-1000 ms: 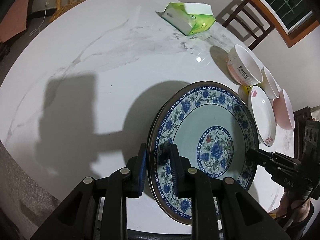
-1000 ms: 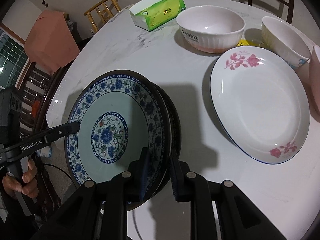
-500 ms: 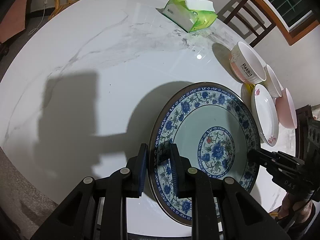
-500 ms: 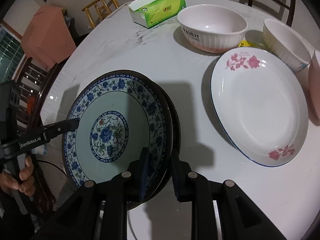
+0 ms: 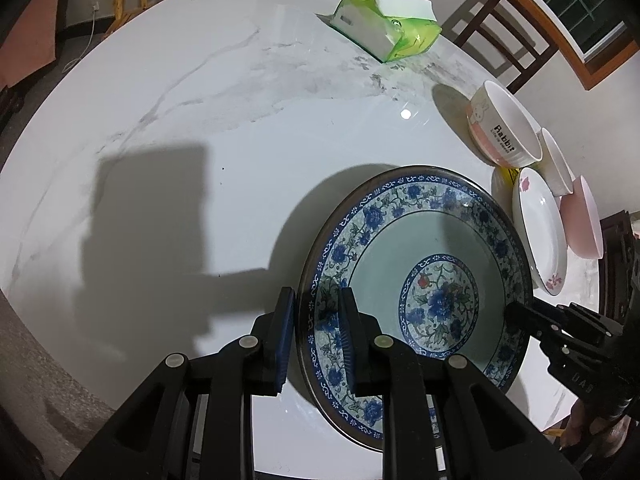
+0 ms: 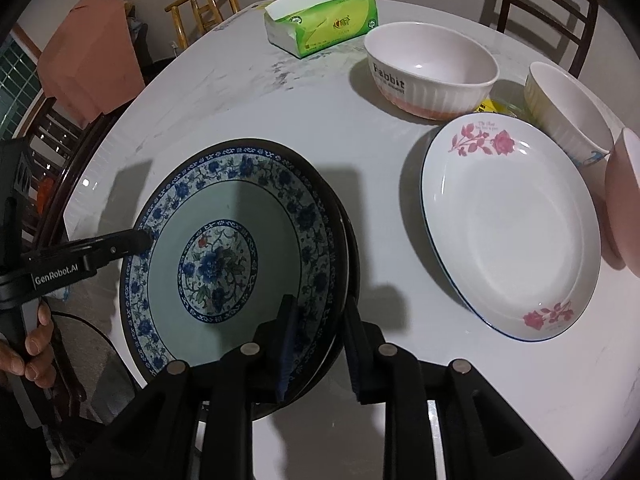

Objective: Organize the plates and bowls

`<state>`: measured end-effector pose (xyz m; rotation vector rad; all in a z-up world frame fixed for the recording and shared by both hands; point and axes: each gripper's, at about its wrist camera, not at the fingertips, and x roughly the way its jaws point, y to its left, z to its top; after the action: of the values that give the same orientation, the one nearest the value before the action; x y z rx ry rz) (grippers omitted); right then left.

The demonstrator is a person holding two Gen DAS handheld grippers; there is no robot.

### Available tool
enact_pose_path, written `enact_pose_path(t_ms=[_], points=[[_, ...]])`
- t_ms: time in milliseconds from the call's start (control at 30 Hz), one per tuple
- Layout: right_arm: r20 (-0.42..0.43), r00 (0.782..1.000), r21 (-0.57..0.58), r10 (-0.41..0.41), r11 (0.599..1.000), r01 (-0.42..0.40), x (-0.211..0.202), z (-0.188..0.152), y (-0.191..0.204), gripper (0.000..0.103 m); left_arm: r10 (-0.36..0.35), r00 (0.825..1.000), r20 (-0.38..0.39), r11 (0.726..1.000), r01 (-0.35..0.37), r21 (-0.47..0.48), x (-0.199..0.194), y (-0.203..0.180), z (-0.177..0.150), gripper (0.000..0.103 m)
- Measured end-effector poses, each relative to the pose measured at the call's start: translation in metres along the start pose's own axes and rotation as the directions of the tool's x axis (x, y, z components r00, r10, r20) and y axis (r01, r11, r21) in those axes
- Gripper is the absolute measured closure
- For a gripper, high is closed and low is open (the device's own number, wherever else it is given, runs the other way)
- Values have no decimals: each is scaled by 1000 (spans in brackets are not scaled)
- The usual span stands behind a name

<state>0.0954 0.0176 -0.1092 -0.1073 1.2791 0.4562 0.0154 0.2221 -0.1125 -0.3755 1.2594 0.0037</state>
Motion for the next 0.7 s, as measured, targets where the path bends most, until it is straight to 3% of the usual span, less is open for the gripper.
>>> enact_pose_path(t_ms=[200,700], points=[[8,999,-37,-38,999,38,-3,-2,8,74,2,1000,13,1000,-2,-1,-1,0,1,84],[34,997,-58,-64,996,66,-4,-4,12,68,-7,996,90,999,4,34,-19,-15,4,64]])
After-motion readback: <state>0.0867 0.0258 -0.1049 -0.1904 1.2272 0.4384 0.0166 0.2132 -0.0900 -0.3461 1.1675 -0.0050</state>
